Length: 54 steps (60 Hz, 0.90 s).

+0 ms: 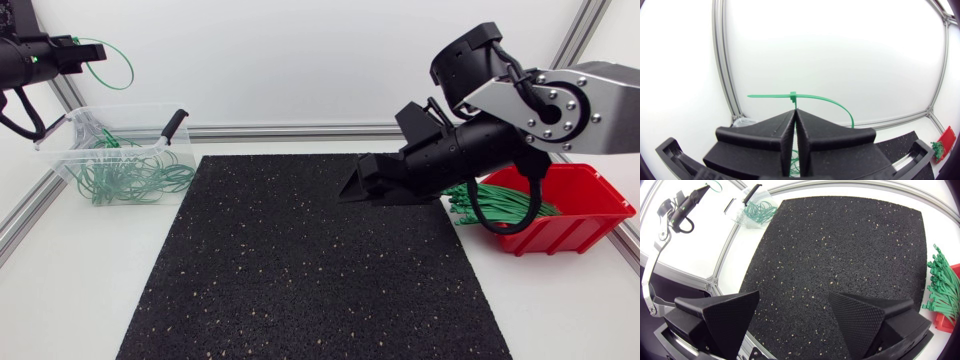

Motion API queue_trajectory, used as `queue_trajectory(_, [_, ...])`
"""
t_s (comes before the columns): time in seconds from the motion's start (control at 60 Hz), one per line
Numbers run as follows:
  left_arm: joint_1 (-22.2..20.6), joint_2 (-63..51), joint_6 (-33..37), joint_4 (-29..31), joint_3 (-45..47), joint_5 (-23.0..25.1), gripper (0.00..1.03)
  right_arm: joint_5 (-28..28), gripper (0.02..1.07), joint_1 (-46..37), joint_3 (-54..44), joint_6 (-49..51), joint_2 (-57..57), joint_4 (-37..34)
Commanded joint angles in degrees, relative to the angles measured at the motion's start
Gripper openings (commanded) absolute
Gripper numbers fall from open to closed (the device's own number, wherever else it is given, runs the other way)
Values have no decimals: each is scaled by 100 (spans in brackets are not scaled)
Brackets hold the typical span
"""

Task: Take a green cable tie from the red box, thread the tail through the head to close it, then place it in the transparent bin on the left.

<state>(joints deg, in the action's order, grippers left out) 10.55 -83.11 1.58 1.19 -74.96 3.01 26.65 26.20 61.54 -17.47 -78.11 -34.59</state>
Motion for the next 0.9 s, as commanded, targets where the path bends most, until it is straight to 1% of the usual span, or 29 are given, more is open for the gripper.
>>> queue_trajectory(0.0, [79, -557, -97, 145, -520, -169, 4, -134, 103, 44, -239, 95, 208, 22])
queue_trajectory(0.133, [114, -1339, 0, 250, -880, -538, 4, -161, 103, 8, -397, 104, 401, -39])
queue_trajectory(0.167, [114, -1533, 35, 355, -933, -599, 4, -187, 103, 0, -441, 113, 463, -48])
queue_trajectory(0.217, [114, -1858, 44, 681, -1074, -661, 4, -205, 103, 8, -529, 130, 577, -92])
queue_trajectory(0.233, [114, -1946, 52, 725, -1100, -687, 5, -213, 103, 8, -546, 130, 612, -127])
queue_trajectory(0.25, [114, -2007, 70, 786, -1109, -696, 10, -222, 103, 8, -564, 130, 647, -145])
queue_trajectory(0.267, [114, -2078, 105, 874, -1126, -705, 19, -240, 103, 17, -590, 130, 674, -153])
queue_trajectory(0.3, [114, -2139, 114, 962, -1144, -731, 33, -257, 103, 26, -626, 130, 735, -153])
queue_trajectory(0.35, [106, -2148, 105, 1023, -1100, -766, 66, -257, 103, 26, -661, 130, 823, -197])
queue_trajectory(0.367, [97, -2130, 105, 1041, -1082, -766, 74, -257, 103, 26, -669, 130, 850, -206])
queue_trajectory(0.383, [97, -2086, 96, 1059, -1056, -766, 87, -266, 103, 26, -687, 130, 867, -206])
queue_trajectory(0.417, [97, -1981, 70, 1067, -994, -766, 101, -284, 103, 17, -713, 130, 920, -206])
queue_trajectory(0.5, [70, -1629, 52, 1067, -792, -766, 100, -380, 103, -36, -775, 174, 1043, -215])
queue_trajectory(0.55, [44, -1269, 61, 1067, -520, -766, 100, -451, 103, -97, -819, 236, 1175, -215])
queue_trajectory(0.65, [-26, -742, 79, 1067, -72, -766, 100, -758, 103, -255, -959, 412, 1439, -153])
queue_trajectory(0.75, [-167, -109, 96, 1006, 570, -766, 100, -960, 103, -616, -1188, 587, 1781, 31])
queue_trajectory(0.817, [-264, 269, 96, 865, 1027, -766, 100, -1013, 103, -871, -1443, 719, 2098, 233])
queue_trajectory(0.883, [-343, 603, 96, 716, 1431, -766, 100, -1136, 103, -1099, -1645, 833, 2361, 251])
